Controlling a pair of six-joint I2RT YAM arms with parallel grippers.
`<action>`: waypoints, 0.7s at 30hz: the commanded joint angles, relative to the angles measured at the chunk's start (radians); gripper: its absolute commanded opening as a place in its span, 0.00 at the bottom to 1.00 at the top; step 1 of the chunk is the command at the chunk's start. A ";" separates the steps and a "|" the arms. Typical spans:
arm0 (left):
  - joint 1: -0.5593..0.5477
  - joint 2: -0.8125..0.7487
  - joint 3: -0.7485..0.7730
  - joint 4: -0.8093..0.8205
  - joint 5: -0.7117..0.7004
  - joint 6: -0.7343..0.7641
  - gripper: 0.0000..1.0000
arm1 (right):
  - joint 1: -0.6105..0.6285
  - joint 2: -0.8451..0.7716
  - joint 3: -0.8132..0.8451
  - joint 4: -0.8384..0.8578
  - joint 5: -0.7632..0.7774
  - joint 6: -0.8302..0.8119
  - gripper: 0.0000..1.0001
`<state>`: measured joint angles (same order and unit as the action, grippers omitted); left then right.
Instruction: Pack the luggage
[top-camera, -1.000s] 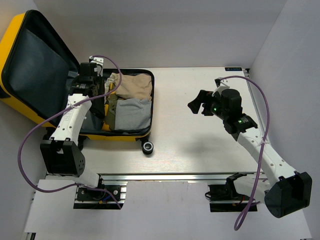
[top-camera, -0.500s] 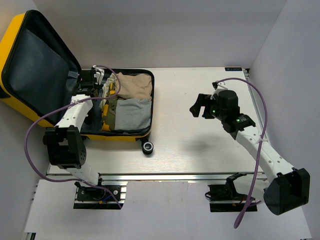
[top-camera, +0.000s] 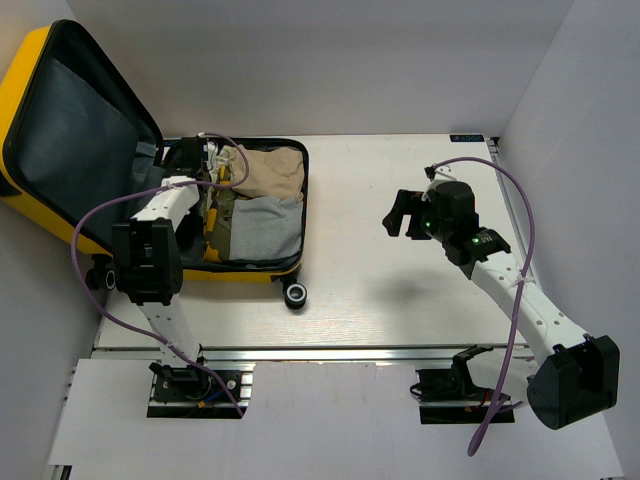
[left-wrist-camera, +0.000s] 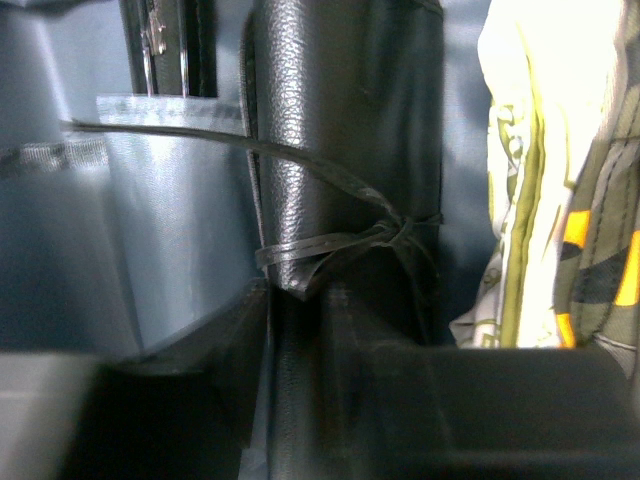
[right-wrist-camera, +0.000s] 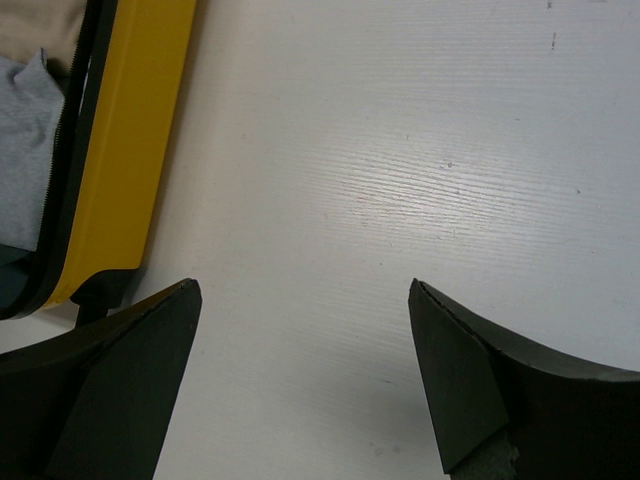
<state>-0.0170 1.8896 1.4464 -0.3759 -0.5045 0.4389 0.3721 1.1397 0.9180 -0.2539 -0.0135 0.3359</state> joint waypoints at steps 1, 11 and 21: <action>-0.001 -0.044 0.107 -0.073 -0.037 -0.083 0.46 | -0.010 -0.024 -0.010 -0.012 0.041 -0.008 0.89; -0.011 -0.228 0.273 -0.196 0.065 -0.276 0.98 | -0.007 -0.031 -0.005 0.012 -0.023 -0.006 0.89; 0.011 -0.399 0.436 -0.675 -0.246 -0.777 0.98 | 0.002 0.038 0.022 0.047 -0.164 -0.031 0.89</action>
<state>-0.0139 1.5455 1.8503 -0.8120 -0.6079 -0.1001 0.3687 1.1461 0.9180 -0.2584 -0.0914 0.3264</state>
